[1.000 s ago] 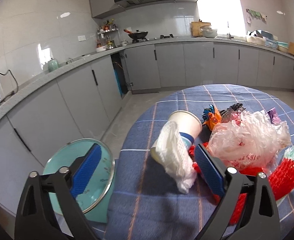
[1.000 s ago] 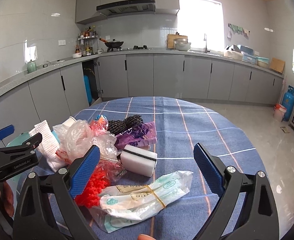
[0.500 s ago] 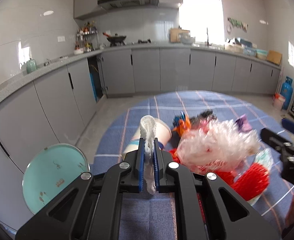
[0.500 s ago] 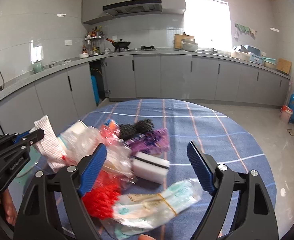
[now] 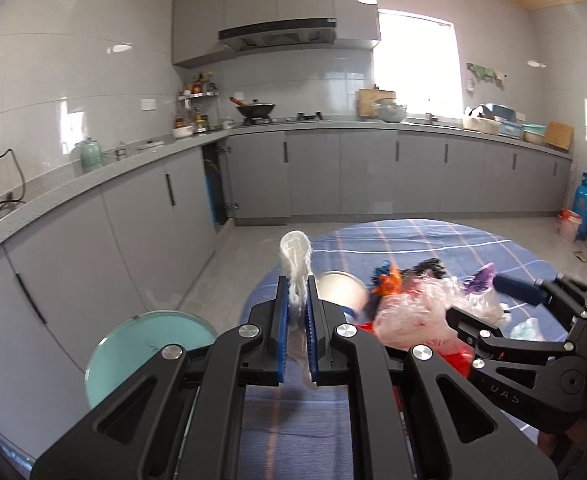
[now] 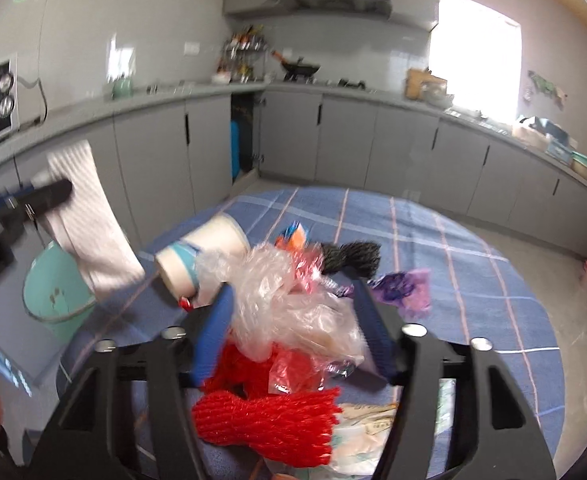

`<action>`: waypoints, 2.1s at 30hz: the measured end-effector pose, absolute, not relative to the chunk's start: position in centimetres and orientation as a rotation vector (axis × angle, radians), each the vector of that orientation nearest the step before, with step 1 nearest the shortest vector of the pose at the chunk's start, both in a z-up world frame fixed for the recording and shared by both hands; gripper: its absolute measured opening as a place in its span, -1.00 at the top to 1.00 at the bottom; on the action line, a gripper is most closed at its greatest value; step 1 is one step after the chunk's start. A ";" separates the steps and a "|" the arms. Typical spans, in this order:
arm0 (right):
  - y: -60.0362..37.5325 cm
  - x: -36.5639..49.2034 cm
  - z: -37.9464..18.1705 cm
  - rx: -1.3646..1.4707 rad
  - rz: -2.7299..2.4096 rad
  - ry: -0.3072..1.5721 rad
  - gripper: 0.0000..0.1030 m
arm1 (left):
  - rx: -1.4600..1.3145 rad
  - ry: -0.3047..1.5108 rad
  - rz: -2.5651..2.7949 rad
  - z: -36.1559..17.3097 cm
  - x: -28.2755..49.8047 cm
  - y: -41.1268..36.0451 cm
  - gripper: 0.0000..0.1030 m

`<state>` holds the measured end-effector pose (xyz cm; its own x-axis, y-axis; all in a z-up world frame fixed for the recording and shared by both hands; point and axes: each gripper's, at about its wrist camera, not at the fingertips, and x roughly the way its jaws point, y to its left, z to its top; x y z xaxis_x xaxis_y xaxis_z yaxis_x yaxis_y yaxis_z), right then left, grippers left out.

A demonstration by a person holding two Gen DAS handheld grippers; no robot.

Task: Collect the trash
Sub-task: 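Grasp the white tissue with the left tool while the right tool grasps the clear plastic bag, then carry the tissue and plastic bag over the teal bin and open both tools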

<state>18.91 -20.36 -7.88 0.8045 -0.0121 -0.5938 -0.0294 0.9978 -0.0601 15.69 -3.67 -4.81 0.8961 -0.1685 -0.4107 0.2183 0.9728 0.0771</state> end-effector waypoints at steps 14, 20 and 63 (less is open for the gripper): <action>-19.4 17.5 -4.0 -0.089 0.072 0.561 0.93 | 0.111 0.399 -0.011 -3.8 17.5 2.5 0.83; -17.5 19.3 -2.0 -0.105 0.129 0.526 0.93 | 0.118 0.414 0.052 -3.5 18.3 5.3 0.83; -2.7 28.6 -9.0 -0.034 0.453 0.663 0.33 | 0.141 0.529 0.235 -8.1 22.3 14.9 -0.47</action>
<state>28.65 -2.69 -9.02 0.6946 0.3949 -0.6014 -0.4164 0.9023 0.1116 22.33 14.90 -8.06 0.8375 0.2573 -0.4821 -0.1847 0.9636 0.1934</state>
